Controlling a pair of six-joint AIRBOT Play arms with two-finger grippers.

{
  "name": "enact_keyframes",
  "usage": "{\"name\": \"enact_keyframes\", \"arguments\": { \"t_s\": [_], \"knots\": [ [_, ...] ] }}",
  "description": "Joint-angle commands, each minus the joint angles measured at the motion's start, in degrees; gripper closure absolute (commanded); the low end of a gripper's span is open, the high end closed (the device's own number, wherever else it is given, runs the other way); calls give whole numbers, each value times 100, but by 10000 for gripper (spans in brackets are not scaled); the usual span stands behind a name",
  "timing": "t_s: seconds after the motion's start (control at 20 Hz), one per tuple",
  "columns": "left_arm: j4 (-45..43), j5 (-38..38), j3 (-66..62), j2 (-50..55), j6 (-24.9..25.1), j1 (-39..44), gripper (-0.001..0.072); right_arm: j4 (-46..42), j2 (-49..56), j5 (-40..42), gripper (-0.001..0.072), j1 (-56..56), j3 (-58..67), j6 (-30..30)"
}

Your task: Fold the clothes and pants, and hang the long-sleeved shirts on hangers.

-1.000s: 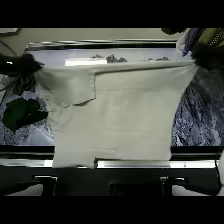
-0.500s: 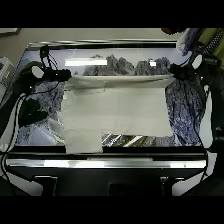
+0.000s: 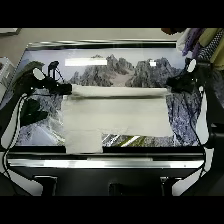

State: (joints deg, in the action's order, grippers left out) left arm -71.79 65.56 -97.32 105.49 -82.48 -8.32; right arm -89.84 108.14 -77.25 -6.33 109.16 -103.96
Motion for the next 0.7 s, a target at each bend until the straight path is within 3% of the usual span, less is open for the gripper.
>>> {"name": "enact_keyframes", "arguments": {
  "t_s": [0.0,0.2,0.45,0.5,0.55,0.65],
  "knots": [
    [-48,925,2,101,0,-11,691,-44,264,-717,681,4,-2,20],
    [-173,1360,9,192,0,-11,691,4,474,-927,681,11,-2,17],
    [-232,1351,13,267,0,-4,690,232,573,-1045,679,11,-2,20],
    [-210,1351,13,282,-4,-4,686,284,595,-1097,648,11,-2,20],
    [-214,1351,13,280,-74,-4,651,391,610,-1193,549,11,-2,37],
    [-216,1425,-24,245,-214,-37,300,546,579,-1497,456,9,0,501]
  ]
}}
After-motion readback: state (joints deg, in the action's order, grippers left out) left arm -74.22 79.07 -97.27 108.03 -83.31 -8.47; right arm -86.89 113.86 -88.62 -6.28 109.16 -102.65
